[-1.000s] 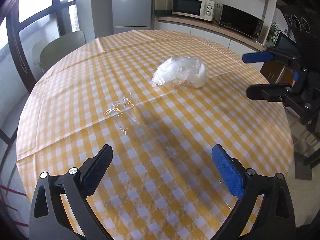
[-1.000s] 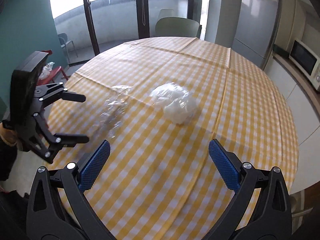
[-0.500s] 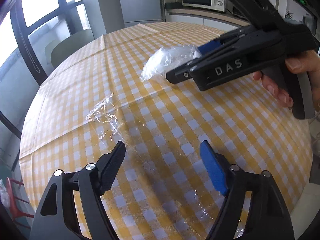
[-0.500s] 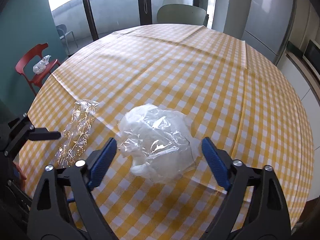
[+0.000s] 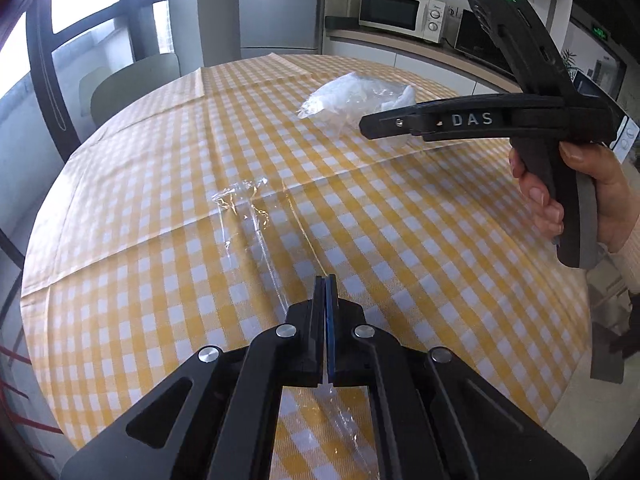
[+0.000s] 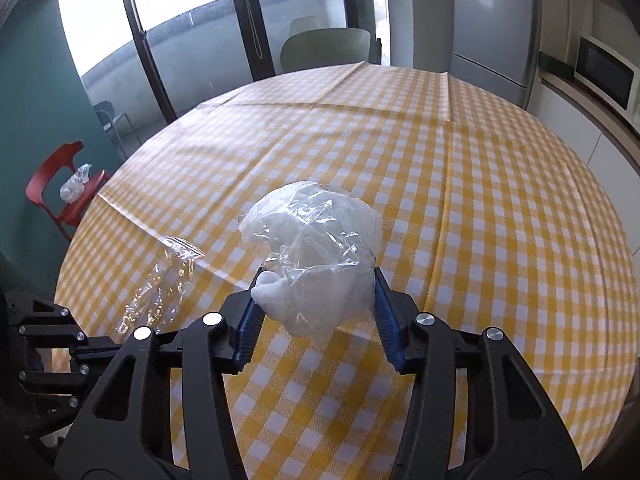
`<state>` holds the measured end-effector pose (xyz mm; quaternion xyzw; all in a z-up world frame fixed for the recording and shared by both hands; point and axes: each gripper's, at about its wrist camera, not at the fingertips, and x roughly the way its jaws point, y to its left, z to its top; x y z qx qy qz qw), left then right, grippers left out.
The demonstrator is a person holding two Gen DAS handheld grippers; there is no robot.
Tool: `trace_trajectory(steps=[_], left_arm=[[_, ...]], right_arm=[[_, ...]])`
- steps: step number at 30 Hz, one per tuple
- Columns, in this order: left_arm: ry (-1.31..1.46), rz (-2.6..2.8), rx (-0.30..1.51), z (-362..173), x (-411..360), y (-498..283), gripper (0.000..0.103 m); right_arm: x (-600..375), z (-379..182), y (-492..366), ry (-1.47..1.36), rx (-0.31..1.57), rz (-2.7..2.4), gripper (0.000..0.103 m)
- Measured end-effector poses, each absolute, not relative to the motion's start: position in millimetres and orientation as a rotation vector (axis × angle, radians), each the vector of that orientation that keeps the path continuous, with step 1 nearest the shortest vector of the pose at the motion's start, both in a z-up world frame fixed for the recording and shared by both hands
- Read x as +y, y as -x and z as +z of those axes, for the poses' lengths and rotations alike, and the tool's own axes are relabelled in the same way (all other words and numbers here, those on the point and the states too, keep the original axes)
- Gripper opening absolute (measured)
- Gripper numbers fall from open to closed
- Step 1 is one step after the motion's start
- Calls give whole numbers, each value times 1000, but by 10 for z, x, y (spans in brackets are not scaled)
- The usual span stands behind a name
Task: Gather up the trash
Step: 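Grasp the white plastic bag with the right tool while the left tool grasps the clear film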
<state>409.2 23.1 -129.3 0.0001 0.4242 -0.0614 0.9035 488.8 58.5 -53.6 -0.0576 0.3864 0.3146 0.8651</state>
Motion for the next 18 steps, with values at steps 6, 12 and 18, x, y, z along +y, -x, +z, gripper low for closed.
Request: trace_trajectory(steps=[6,12,18], left_arm=[[59,-164,830,-1133,368,-3821,0],[76,-99,849,-1176,481,-3826,45],[10,-74,873,-1248,479,-3984,78]], right_arm=[[389,-329,-4515,116,751,645,47],[161,-150,-4064,115,703,624,47],[-139,35,-3496,93,646,623,47]])
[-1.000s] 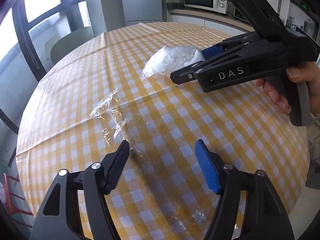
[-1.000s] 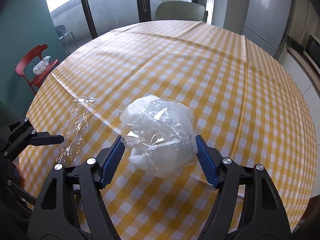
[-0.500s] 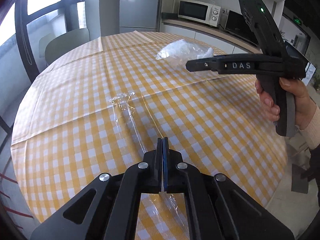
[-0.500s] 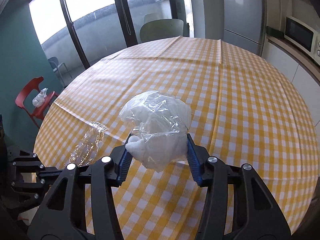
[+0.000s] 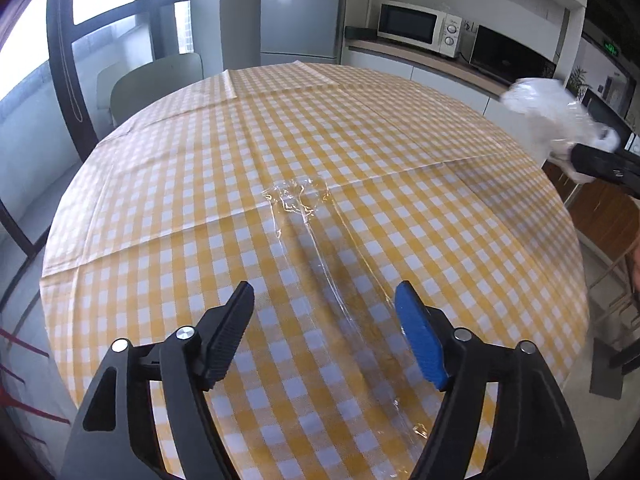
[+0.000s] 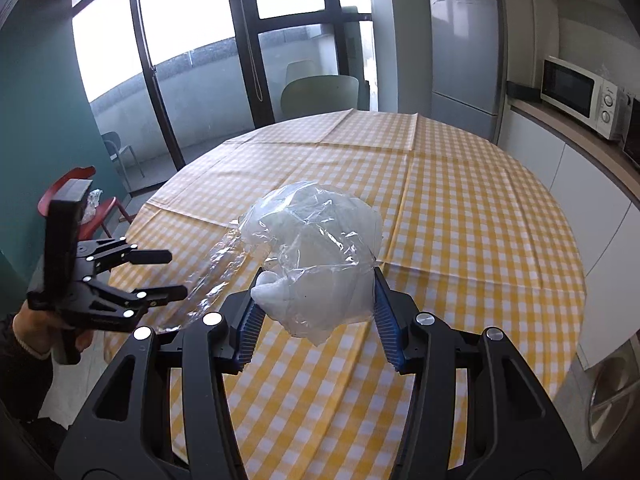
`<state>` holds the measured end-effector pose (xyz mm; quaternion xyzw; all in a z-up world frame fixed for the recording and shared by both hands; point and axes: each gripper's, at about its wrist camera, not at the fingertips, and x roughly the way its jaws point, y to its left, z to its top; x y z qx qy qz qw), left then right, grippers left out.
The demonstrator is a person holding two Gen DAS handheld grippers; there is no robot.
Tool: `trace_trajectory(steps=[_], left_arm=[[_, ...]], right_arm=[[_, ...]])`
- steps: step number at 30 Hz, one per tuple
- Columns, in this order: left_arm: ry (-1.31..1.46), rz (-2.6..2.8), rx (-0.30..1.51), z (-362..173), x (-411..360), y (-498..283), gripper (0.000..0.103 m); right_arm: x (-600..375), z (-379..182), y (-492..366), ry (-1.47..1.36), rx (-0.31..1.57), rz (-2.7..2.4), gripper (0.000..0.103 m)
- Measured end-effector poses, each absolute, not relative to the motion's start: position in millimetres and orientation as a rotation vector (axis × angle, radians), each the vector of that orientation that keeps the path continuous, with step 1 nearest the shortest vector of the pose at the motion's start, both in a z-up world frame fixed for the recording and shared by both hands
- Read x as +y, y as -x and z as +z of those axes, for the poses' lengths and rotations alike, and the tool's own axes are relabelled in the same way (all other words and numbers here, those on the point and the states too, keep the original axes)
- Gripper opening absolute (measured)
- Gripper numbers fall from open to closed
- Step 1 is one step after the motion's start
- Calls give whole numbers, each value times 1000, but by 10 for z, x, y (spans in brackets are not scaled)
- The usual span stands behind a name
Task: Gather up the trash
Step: 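Grasp the white plastic bag with the right tool while the left tool grasps the clear film, then lower both items over the blue wastebasket and open both tools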
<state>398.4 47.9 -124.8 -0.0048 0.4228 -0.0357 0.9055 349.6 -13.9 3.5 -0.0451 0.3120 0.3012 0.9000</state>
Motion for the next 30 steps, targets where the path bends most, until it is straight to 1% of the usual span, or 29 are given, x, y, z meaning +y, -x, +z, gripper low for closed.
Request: trace_trajectory(steps=[6,8,11,13,14,15,16,17,18,19,23,30], left_arm=[[-56,-49,961,-1423,442,-4306,80],[-55,-43,956,-1420,414,-4299,76],[-32,-52,942,-1429,388,-4271,67],[-42,-75,928,-1418,348,-4230,47],[-49,-81,926,-1412,329,-4209,42],[-61,-96,925,-1405,304,-4184,31],[-66,-106,925,-1400,298,-4167,24],[-61,-114,926,-1396,307,-4147,19],[-51,-132,929,-1391,314,-4123,10],[-30,-159,932,-1386,326,-4097,5],[2,-200,928,-1365,321,-3919,4],[73,-318,862,-1078,301,-3339,4]], right_arm=[[-535,78,-2940,56,600,588,47],[-694,67,-2828,13,613,580,47],[-825,51,-2674,19,603,554,47],[-881,53,-2622,16,599,556,47],[-900,49,-2576,8,599,564,47],[-914,48,-2531,6,596,570,47],[-901,48,-2499,19,588,563,47],[-892,38,-2463,33,584,555,48],[-880,26,-2425,45,583,552,48],[-871,11,-2395,49,583,554,48],[-872,-63,-2329,46,590,564,48],[-783,-218,-2035,79,613,606,48]])
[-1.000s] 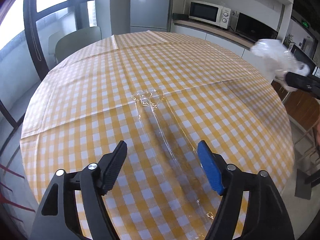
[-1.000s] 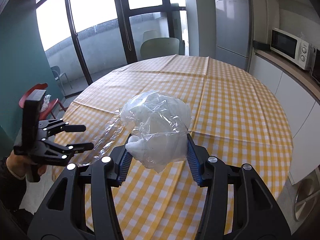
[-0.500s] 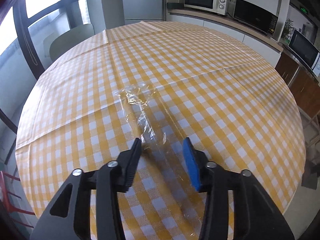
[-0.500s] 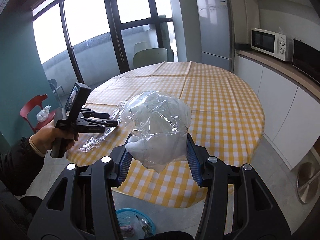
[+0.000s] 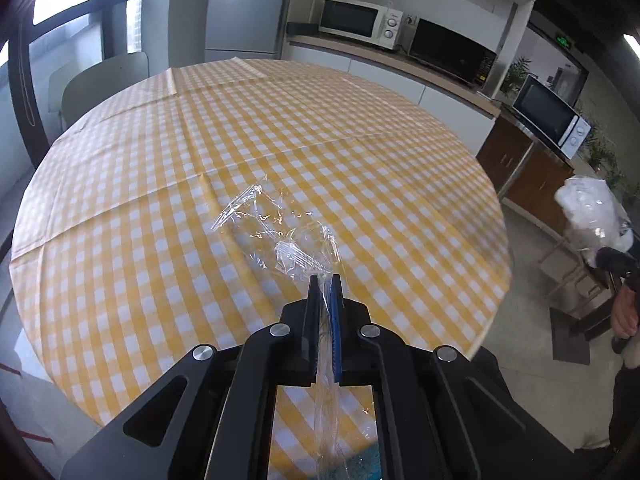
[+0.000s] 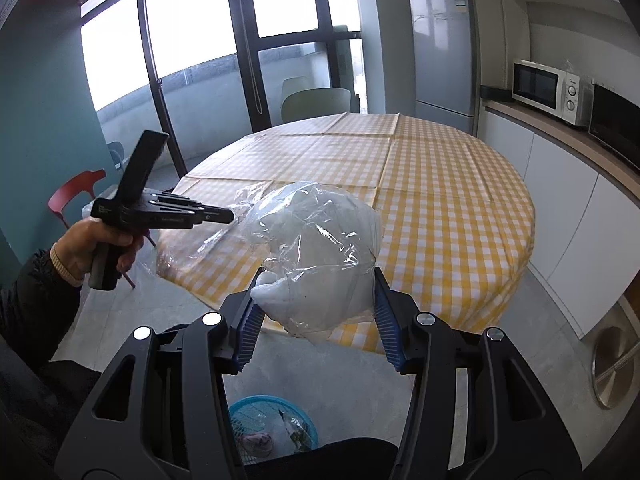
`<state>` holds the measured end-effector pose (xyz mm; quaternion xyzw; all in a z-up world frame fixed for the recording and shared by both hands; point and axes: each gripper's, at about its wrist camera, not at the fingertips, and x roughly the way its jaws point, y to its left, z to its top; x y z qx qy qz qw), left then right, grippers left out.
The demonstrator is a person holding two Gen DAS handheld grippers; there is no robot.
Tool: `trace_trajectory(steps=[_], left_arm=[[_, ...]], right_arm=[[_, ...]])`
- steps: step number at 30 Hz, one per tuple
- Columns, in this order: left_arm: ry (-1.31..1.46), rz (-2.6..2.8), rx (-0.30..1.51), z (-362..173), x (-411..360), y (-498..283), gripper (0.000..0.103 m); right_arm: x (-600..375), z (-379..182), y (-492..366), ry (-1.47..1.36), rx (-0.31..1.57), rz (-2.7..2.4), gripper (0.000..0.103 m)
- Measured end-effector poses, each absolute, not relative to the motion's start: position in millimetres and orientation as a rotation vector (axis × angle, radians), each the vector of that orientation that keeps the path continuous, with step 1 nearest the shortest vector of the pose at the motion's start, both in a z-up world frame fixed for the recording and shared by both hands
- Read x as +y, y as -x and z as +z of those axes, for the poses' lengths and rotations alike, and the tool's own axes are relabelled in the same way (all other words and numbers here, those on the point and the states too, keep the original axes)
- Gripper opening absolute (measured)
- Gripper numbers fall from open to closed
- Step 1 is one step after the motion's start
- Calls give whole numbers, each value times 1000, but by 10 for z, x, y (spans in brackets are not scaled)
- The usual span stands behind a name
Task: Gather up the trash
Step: 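Lower both items over the blue wastebasket and open both tools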
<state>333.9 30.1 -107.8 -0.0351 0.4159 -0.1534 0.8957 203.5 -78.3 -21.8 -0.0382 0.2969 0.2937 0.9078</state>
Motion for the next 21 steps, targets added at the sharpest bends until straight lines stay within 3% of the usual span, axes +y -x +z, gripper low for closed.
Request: trace_trajectory(steps=[10,21], left_arm=[[98,-515,836,-917,203,-2425,4],[113,-564,967,-1659,153,-1823,4]], right_arm=[[-557,-590,-1562,146,712,709,48],[-321,-1146,-1270,202,826,768,48]])
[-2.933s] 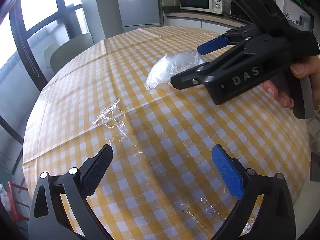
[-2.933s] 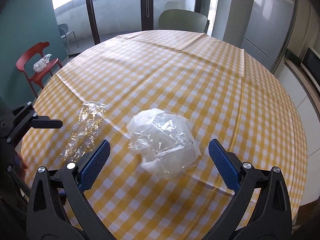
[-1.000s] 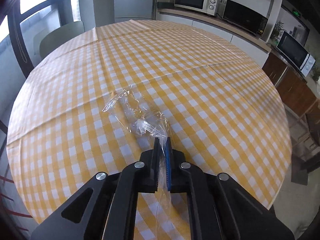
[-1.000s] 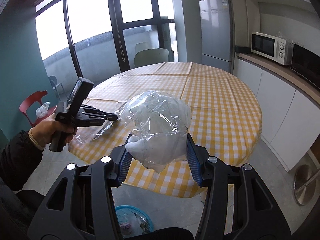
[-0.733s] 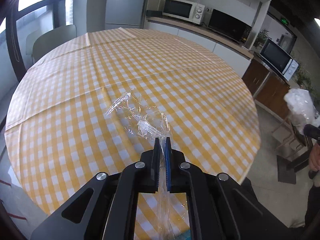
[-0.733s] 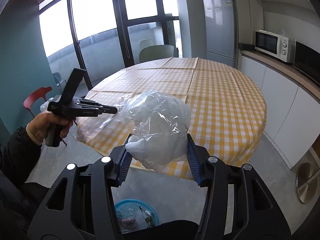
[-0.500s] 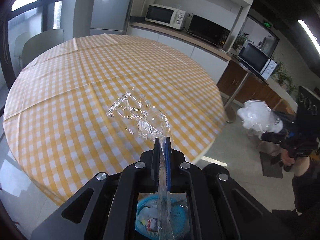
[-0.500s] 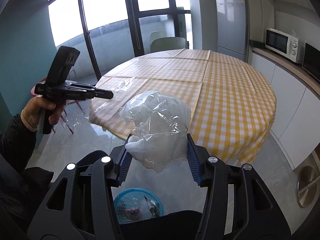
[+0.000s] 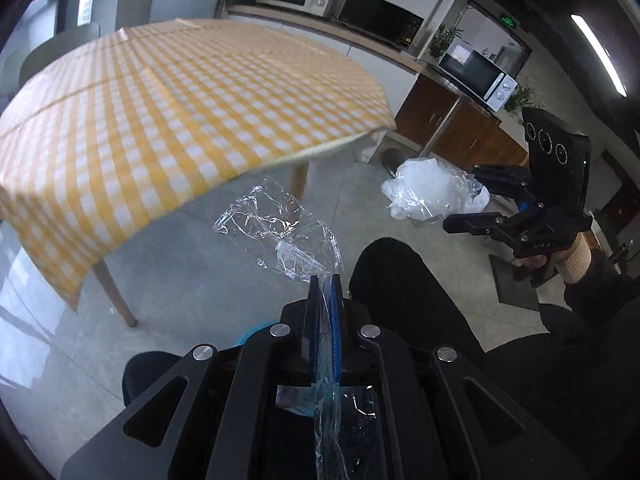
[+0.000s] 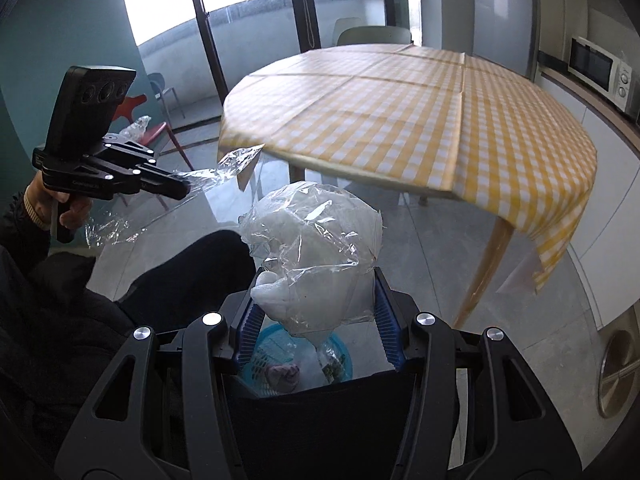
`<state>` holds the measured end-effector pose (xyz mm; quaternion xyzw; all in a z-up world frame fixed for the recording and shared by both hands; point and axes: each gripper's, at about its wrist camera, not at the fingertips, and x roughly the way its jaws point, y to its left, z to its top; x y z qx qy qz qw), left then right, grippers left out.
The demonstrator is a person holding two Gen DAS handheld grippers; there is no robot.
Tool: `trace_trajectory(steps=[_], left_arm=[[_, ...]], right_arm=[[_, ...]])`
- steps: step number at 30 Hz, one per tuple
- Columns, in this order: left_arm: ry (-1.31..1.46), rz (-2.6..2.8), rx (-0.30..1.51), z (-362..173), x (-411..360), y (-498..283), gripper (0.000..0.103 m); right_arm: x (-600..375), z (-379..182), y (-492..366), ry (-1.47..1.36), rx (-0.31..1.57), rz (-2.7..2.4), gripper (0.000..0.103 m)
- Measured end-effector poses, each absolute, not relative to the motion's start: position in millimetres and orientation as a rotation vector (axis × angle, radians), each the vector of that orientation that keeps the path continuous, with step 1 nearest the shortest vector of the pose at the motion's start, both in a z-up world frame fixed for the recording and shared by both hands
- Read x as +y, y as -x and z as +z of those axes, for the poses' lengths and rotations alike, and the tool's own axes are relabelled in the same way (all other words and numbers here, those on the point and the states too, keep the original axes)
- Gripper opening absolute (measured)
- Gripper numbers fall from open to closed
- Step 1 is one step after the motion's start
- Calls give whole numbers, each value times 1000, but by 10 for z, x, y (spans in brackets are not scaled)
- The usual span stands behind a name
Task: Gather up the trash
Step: 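Lower both items over the blue wastebasket and open both tools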
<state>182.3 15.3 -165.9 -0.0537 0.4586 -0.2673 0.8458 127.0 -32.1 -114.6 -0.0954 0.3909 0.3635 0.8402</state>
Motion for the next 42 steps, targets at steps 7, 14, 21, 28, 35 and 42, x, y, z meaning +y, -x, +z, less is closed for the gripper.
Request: trace_trajectory(steps=[7,14,21,28,35,42], left_arm=[[107,-493,1069,-2237,127,-2033,4],[173,-491,1178,-2954,88,-2385,4],[221,-497,1444,-3796,-153,-2642,4],[113,-523,1665,-4282,-469,-2563,4],[89,-532,1767,-4502,-440,-2471,4],[92,-527,1797,-4527,-473,-2457,4]], right_arm=[[-110,-1585,-1331,212,917,786,48],[30,-2182,-1585,196,1084,750,48],[269,-2818,-1819,223,1282,750,48],[592,-3468,-1931,337,1522,741,48],[667,-3675,-2013,346,1604,757,48],[690,-3851,-1936,393,1683,775,48]])
